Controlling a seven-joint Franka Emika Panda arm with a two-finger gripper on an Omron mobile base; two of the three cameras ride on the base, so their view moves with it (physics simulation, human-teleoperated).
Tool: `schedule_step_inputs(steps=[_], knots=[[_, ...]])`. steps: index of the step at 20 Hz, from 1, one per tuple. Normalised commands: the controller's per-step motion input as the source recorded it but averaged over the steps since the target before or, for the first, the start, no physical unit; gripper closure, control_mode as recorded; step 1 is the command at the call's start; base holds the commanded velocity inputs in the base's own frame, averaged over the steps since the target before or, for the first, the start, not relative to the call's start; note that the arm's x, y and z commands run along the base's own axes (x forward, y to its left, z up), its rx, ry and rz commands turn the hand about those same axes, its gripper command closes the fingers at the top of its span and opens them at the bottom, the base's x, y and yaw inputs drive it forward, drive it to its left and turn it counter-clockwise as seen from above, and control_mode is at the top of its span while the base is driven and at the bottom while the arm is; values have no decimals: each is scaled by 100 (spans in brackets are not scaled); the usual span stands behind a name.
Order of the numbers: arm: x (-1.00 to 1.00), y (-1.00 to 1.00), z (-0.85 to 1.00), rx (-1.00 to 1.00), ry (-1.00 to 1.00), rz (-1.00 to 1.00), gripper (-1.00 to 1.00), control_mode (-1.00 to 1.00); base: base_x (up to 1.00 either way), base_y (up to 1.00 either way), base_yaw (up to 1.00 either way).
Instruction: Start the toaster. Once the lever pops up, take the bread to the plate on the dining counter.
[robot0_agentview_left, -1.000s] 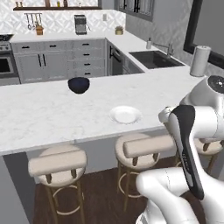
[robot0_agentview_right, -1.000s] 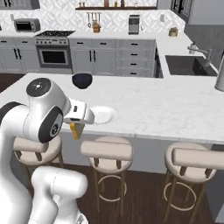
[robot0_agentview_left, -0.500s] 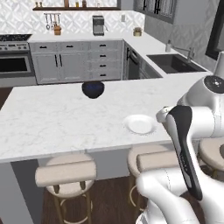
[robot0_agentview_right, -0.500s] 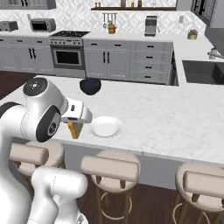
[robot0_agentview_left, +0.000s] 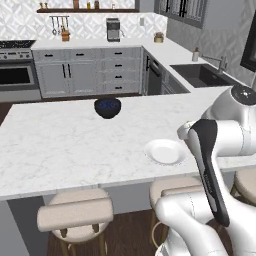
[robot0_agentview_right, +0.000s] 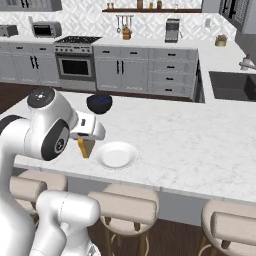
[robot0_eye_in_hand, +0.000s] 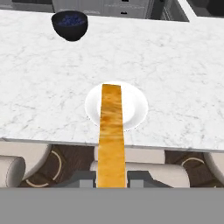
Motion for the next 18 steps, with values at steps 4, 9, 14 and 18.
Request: schedule_step_inputs(steps=[4,9,14,18], knots=[[25,0,0,0,0,1,100,-100,7,0,0],[83,-4,-32,3,3,14,100,-100,0,0,0],[93,-28,-51,15,12,16,100,-100,0,0,0],[99,-31,-38,24,23,6,100,-100,0,0,0]])
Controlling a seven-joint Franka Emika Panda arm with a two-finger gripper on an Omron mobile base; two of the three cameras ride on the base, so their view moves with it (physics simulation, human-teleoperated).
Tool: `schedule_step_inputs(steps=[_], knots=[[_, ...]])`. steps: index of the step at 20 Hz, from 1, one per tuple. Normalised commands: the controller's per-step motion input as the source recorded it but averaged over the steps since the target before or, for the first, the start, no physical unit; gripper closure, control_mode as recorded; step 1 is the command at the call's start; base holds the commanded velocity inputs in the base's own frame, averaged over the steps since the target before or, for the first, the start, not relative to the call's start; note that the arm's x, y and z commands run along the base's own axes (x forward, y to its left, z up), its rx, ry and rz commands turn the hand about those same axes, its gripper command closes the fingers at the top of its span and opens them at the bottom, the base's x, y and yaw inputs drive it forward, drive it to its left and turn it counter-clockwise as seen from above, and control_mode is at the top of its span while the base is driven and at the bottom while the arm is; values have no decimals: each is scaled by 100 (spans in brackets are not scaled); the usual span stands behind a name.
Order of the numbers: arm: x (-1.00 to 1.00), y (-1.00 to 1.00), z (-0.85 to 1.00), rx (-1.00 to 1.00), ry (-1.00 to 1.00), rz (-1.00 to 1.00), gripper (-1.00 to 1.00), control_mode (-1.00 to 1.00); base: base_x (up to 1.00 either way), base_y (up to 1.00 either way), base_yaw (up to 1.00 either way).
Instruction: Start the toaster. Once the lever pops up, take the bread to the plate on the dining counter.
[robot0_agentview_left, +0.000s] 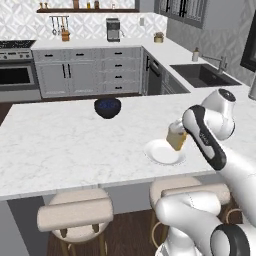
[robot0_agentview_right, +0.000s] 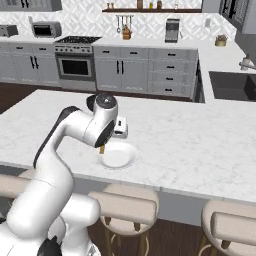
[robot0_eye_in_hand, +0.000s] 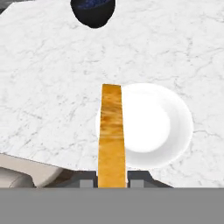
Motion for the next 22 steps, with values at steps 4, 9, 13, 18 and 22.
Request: schedule_step_inputs(steps=[4,9,13,18,22], knots=[[78,-11,-23,28,21,3,100,-100,0,0,0],[36,-1,-32,16,23,1,100,-100,0,0,0],[15,0,-53,3,11,1,100,-100,0,0,0],[0,0,-44,2,-6,2,100,-100,0,0,0],[0,0,-7,6,-15,0,100,-100,0,0,0]])
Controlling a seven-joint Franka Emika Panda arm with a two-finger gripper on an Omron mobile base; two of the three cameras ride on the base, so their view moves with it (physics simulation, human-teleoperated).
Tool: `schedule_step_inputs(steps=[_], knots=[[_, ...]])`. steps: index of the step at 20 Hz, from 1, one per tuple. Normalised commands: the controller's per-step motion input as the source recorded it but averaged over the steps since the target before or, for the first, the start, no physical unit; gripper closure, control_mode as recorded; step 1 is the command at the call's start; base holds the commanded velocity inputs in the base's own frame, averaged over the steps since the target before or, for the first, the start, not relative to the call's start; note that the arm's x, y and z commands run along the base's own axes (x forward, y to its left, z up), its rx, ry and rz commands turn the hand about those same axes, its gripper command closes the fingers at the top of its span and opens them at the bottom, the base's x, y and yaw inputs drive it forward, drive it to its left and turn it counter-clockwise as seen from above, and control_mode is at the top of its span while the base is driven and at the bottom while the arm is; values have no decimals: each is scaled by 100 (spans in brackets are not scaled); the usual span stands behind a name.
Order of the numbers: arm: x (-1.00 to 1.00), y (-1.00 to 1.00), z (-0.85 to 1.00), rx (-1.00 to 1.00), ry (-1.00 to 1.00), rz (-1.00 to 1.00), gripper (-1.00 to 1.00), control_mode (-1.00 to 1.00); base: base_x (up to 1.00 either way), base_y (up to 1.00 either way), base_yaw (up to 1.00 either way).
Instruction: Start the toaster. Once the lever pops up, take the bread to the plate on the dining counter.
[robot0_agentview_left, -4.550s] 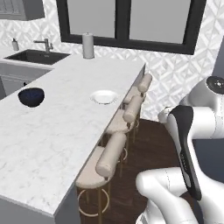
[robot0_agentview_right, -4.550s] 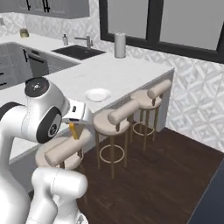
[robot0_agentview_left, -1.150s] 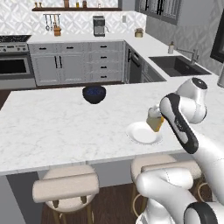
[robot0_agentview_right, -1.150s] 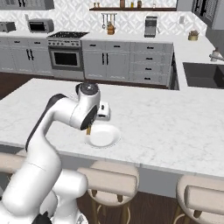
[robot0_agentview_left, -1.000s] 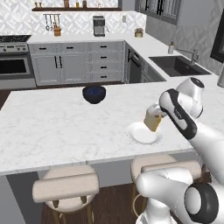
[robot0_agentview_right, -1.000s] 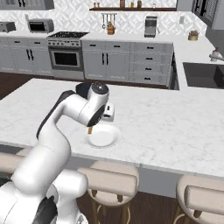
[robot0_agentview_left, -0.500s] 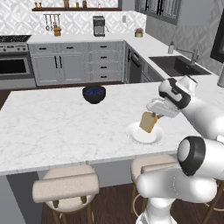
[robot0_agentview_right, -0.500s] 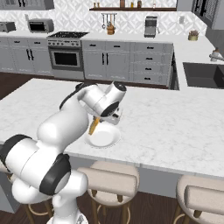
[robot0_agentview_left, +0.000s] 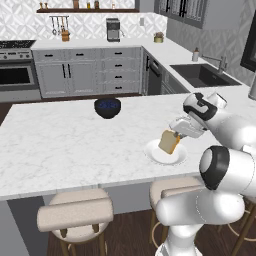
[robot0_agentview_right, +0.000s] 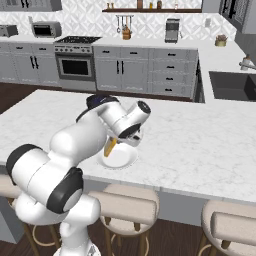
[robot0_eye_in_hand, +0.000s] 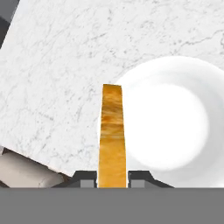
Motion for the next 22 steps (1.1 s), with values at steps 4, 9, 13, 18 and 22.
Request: schedule_step_inputs(steps=[4,9,13,18,22], knots=[[7,5,-14,0,-9,0,100,-100,0,0,0],[0,18,-5,0,-5,0,100,-100,0,0,0],[4,14,-6,0,0,0,100,-100,0,0,0],[20,9,-29,0,0,0,100,-100,0,0,0],[19,0,-45,-1,0,-2,100,-100,0,0,0]])
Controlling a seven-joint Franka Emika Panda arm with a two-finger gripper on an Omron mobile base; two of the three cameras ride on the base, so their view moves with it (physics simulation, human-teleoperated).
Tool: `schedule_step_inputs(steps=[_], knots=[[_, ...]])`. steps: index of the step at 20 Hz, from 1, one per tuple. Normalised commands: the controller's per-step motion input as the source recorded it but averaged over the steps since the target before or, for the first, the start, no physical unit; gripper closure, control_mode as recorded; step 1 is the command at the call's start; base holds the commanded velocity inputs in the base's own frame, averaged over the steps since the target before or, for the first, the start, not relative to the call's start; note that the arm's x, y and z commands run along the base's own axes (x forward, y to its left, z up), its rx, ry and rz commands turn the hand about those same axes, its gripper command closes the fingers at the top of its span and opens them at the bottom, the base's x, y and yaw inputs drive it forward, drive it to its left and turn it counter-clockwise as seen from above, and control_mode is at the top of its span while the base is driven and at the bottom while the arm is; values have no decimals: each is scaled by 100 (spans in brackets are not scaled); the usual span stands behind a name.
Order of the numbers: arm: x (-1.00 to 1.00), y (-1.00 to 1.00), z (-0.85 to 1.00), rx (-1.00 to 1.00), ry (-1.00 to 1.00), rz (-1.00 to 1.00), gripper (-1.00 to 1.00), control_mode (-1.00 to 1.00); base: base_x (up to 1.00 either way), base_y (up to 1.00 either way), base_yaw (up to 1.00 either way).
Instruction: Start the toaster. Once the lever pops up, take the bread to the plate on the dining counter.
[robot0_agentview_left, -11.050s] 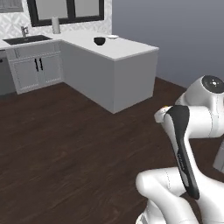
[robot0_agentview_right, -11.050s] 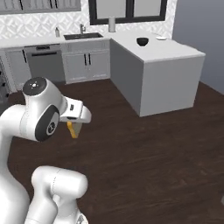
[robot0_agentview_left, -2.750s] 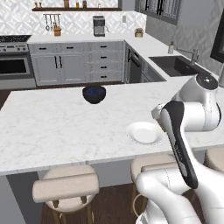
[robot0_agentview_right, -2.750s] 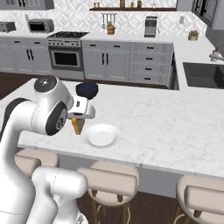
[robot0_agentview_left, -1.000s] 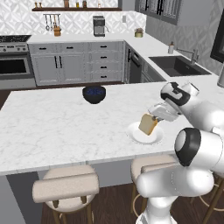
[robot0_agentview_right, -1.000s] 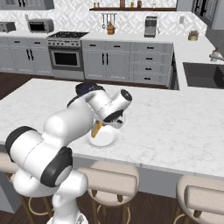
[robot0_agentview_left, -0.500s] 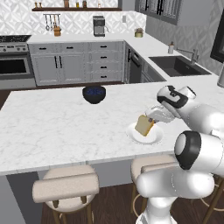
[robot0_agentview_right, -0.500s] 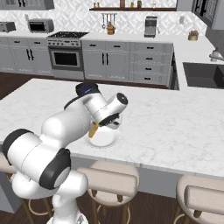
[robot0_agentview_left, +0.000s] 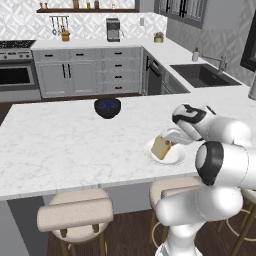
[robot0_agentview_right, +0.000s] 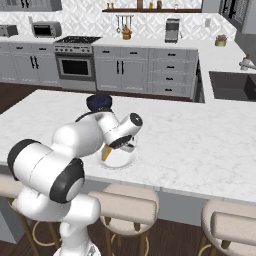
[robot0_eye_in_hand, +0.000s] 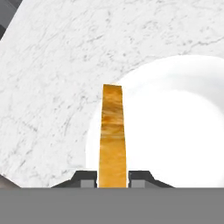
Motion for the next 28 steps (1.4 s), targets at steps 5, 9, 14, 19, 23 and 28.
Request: schedule_step_inputs(steps=[5,9,14,19,23,28], knots=[[18,0,-38,0,0,-1,100,-100,0,0,0],[22,-3,-32,0,-4,0,100,-100,0,0,0],[0,-5,-2,0,0,0,-100,-100,0,0,0],[0,0,2,0,1,0,-100,-100,0,0,0],[0,-12,1,0,0,0,-100,-100,0,0,0],[0,-3,20,-9,-1,-1,-100,-100,0,0,0]])
